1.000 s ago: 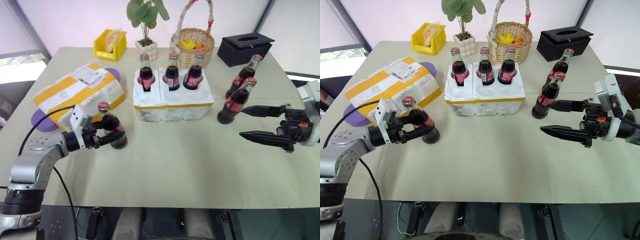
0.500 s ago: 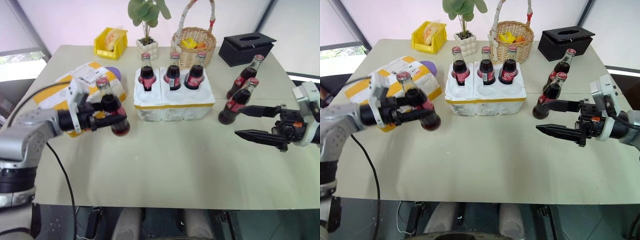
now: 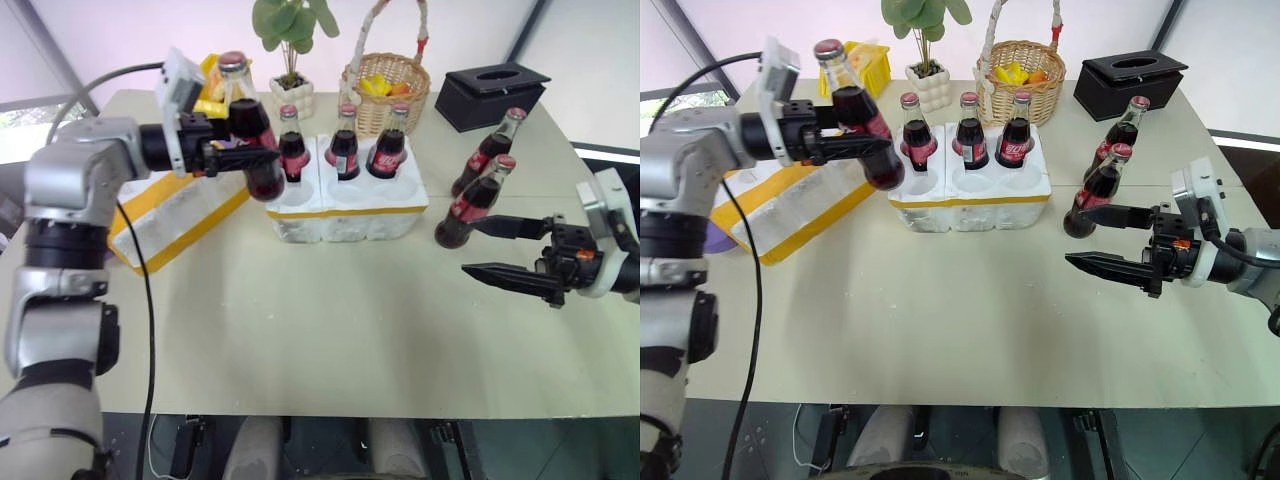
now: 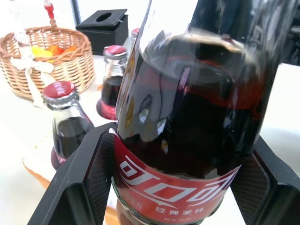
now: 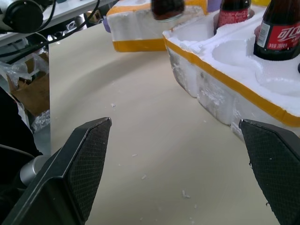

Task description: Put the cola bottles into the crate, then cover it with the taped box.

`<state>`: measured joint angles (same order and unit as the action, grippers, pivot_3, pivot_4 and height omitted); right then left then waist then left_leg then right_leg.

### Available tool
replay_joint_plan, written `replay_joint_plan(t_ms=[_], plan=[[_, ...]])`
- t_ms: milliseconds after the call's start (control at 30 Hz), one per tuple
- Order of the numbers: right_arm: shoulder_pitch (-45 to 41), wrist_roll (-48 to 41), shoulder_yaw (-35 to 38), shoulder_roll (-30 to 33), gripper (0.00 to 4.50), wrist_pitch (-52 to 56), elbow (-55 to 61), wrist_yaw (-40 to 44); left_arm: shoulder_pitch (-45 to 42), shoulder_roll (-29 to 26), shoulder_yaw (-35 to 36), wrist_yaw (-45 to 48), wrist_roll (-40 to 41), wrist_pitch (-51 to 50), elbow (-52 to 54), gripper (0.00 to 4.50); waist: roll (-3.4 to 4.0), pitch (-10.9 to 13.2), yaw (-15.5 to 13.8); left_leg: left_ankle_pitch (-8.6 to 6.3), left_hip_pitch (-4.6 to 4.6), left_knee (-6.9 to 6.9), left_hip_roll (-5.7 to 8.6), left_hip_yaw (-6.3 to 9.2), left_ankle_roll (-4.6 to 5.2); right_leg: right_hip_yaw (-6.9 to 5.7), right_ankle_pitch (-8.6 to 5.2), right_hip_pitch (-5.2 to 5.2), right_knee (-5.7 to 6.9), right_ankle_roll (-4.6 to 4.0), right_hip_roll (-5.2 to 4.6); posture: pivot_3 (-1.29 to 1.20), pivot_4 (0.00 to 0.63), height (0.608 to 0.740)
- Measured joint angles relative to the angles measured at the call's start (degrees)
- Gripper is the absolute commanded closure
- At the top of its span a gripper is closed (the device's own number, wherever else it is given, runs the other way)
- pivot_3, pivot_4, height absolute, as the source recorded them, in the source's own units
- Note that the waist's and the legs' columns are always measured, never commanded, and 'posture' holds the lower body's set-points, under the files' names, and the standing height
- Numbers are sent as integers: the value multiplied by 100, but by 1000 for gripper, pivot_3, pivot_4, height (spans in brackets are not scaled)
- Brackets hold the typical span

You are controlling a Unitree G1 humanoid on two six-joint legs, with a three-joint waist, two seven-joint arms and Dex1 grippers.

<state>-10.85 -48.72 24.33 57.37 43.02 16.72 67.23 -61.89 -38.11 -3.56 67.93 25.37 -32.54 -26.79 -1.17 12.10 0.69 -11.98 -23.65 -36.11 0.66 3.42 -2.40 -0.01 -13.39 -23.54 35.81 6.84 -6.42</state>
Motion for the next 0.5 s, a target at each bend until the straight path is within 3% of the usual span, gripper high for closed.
replay_joint_plan(t_ms=[500], plan=[[365, -171, 182, -35, 0, 5, 283, -386, -763, 1061, -6, 256, -743, 1168, -1894, 1707, -3, 2, -137, -1, -18, -15, 5, 7, 2, -2, 8, -3, 0, 17, -1, 0, 150, 740]])
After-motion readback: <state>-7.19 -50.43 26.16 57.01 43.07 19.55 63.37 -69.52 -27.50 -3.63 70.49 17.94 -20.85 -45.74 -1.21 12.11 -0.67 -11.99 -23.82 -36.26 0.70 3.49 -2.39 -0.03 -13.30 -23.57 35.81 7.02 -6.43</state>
